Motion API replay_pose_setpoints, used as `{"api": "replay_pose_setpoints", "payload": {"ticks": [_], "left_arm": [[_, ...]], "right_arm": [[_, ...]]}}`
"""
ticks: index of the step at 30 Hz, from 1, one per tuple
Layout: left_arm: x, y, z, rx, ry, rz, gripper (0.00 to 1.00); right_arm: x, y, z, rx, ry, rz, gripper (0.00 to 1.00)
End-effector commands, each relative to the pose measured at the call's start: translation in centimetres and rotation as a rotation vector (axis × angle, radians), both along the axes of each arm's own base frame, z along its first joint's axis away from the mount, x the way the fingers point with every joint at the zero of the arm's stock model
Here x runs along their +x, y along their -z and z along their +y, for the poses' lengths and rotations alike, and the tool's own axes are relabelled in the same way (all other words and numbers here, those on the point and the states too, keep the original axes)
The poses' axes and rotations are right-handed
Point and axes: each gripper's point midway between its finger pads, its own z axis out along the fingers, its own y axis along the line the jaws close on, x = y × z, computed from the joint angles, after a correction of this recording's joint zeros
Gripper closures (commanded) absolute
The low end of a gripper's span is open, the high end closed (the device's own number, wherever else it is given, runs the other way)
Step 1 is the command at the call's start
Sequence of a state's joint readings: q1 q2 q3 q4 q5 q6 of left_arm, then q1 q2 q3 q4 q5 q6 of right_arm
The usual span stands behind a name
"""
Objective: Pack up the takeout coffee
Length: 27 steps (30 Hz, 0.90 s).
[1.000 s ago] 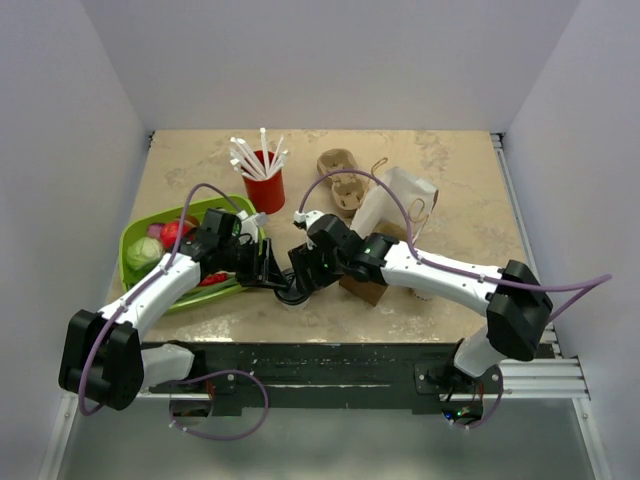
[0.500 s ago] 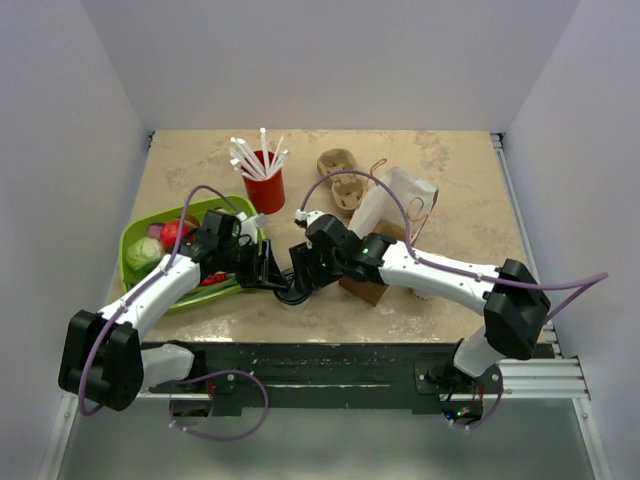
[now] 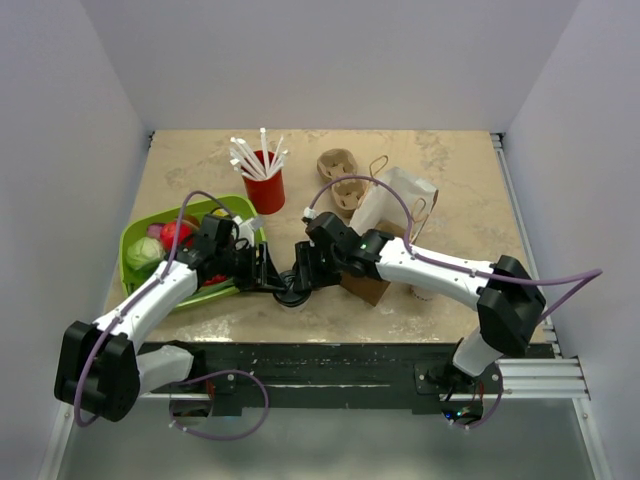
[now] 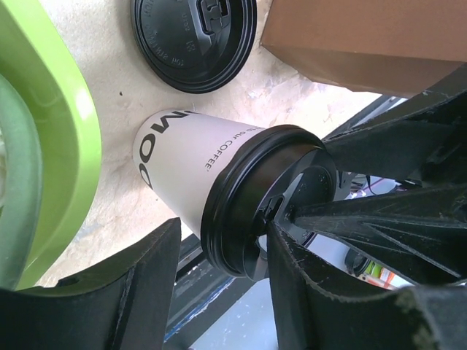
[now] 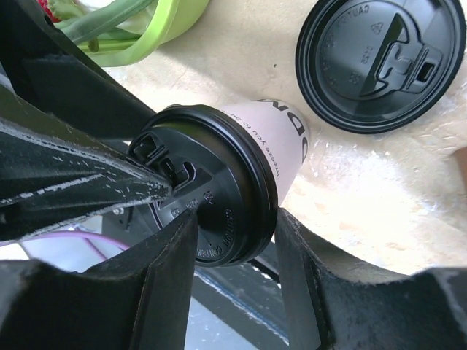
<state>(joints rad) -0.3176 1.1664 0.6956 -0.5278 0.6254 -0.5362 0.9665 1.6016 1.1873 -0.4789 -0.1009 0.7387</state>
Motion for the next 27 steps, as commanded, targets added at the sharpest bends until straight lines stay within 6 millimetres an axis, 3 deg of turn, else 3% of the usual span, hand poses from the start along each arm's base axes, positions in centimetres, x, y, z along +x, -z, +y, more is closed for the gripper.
{"api": "replay_pose_setpoints", "payload": {"ticks": [1,4,7,10,13,14,17,19,23,26,27], "left_arm": [[-0.5,1.2,0.6,0.037,-0.020,0.010,0.46],[-0.7,1.3,0.6,0.035,-0.019,0.013,0.46],[-0.9,1.4,0.5,0.025,-0.020,0.025,0.47],[-1.1,1.4,0.5,0.021,-0.022,0.029,0.47],[-1.2,1.1,0.6,0.017,-0.025,0.023,0.47],[-1.2,0.9,0.5,0.011,-0.027,0.016,0.47],[-1.2,0.9,0.8,0.024,-0.049,0.019,0.49],[-0.9,1.4,1.6,0.078,-0.099,0.022,0.50],[-0.3,1.6,2.9,0.147,-0.177,0.008,0.50],[-0.1,1.6,3.4,0.170,-0.218,0.004,0.50],[-0.1,1.5,3.4,0.166,-0.224,0.005,0.50]], "right_arm": [[-1.8,3.2,-1.6,-0.108,0.019,0.111,0.53],[-2.0,3.2,-1.5,-0.090,0.033,0.119,0.60],[-2.0,3.4,-1.0,-0.052,0.038,0.125,0.87],[-1.4,3.2,-0.1,-0.014,0.028,0.099,0.87],[0.2,2.8,0.1,-0.015,0.023,0.031,0.81],[0.4,3.5,-0.5,-0.060,0.012,0.035,0.74],[1.9,2.5,-1.5,-0.135,0.026,-0.023,0.58],[2.9,1.0,-1.9,-0.144,0.053,-0.072,0.53],[2.1,-1.1,-1.9,-0.089,0.069,-0.062,0.43],[0.8,-1.8,-1.2,0.007,0.076,-0.005,0.41],[0.1,-1.0,-1.4,0.010,0.076,0.022,0.41]]}}
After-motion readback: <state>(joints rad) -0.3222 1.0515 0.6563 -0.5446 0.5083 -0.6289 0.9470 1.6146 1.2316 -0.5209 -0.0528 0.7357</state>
